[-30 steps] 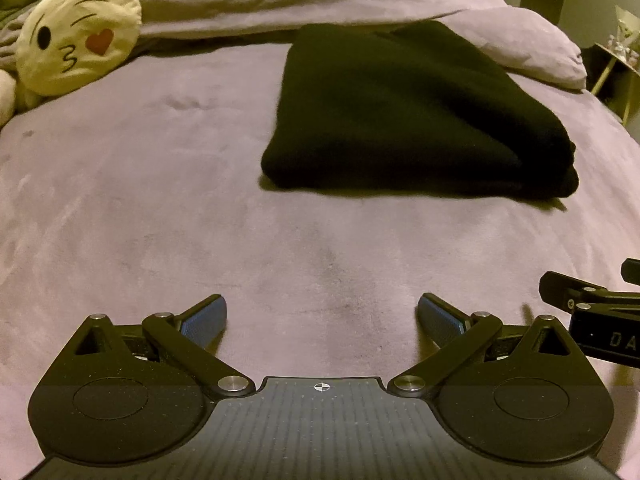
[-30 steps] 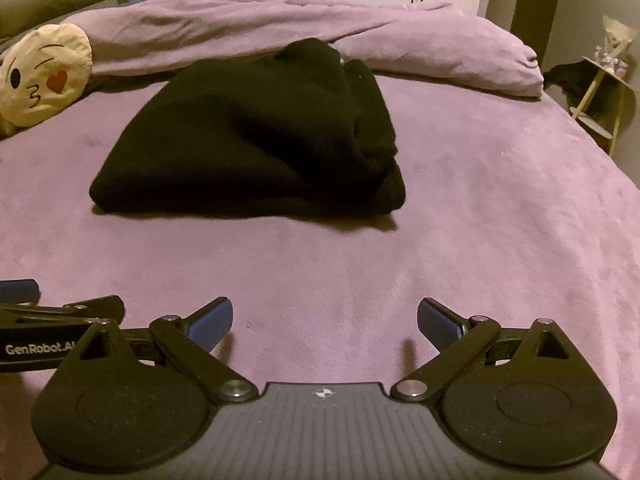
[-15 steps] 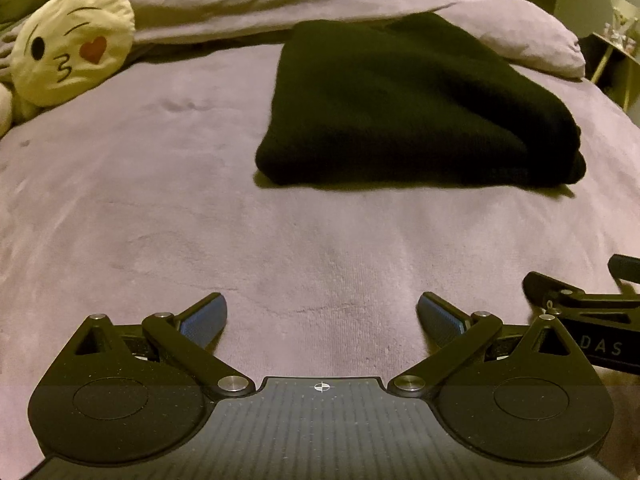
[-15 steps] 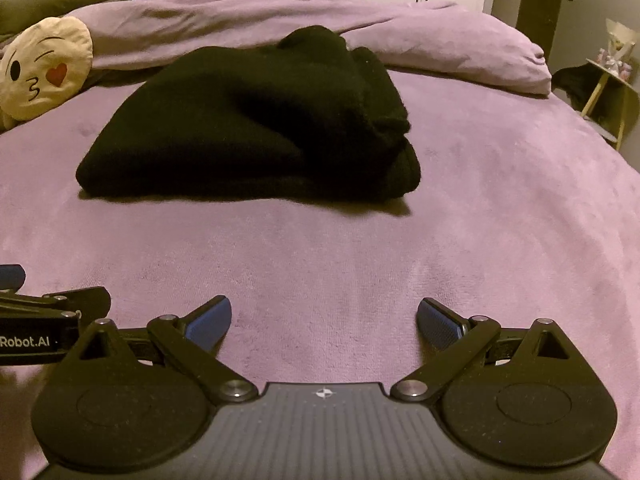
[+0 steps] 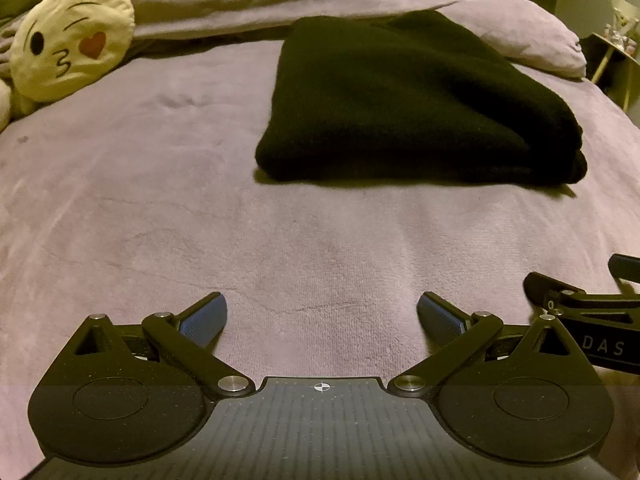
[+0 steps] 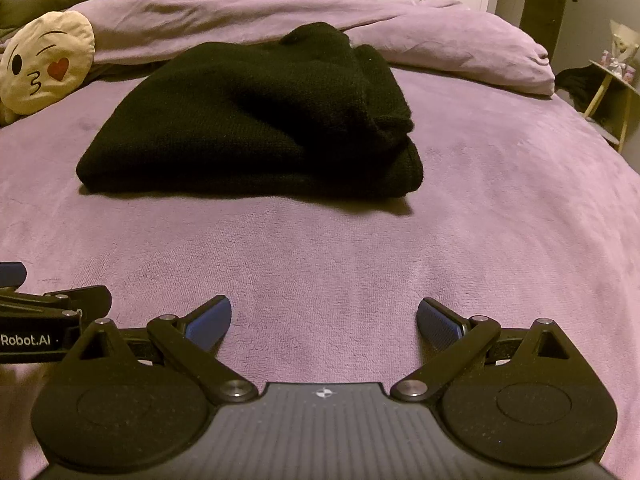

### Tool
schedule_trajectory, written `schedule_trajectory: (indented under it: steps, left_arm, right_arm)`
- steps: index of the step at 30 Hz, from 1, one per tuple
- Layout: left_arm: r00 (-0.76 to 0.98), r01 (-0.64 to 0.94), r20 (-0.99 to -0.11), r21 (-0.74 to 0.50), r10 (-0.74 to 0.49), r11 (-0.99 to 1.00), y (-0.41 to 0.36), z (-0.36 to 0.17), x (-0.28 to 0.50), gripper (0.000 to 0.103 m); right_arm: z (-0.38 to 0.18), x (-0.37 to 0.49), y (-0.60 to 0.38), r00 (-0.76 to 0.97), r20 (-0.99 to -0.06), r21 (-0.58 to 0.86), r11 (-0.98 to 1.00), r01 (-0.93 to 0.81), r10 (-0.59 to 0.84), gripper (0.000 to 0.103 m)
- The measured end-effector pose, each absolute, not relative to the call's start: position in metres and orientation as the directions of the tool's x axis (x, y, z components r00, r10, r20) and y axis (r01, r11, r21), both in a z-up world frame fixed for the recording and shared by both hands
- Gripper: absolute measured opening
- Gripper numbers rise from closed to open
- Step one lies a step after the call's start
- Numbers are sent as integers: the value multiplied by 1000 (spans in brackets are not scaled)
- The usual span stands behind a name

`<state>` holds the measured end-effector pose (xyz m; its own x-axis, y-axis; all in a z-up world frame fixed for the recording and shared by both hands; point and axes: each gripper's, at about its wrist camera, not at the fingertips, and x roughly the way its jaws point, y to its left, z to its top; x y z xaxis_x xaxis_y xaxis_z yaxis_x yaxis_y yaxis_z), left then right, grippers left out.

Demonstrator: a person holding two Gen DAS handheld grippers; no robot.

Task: Fold small clothes

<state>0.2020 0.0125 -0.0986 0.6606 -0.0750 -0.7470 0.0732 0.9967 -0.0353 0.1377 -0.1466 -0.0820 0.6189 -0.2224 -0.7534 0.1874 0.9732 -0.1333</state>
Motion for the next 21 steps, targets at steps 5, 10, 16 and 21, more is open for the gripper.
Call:
schedule_trajectory:
  steps: [5,10,16,21]
  left_arm:
    - [658,72,-749,-37,-75,997,12,-99,202,103]
    - [652,71,-754,-41,-78,997,13,-99,203,103]
    - [647,71,-758,-43,-79,997,14,-99,204,103]
    - [646,70,-760,-44,-79,997,13,-100,205,103]
  right_arm:
    - [-82,138,-146,616,-756,-135,973,186,-222,99]
    - [-82,138,-146,615,-757,-136,973,185,-222,99]
    - [-82,139,-146,611,-760,-138,974,181,-221,99]
    - [-82,139,-145,610,-761,-138,974,181,-221,99]
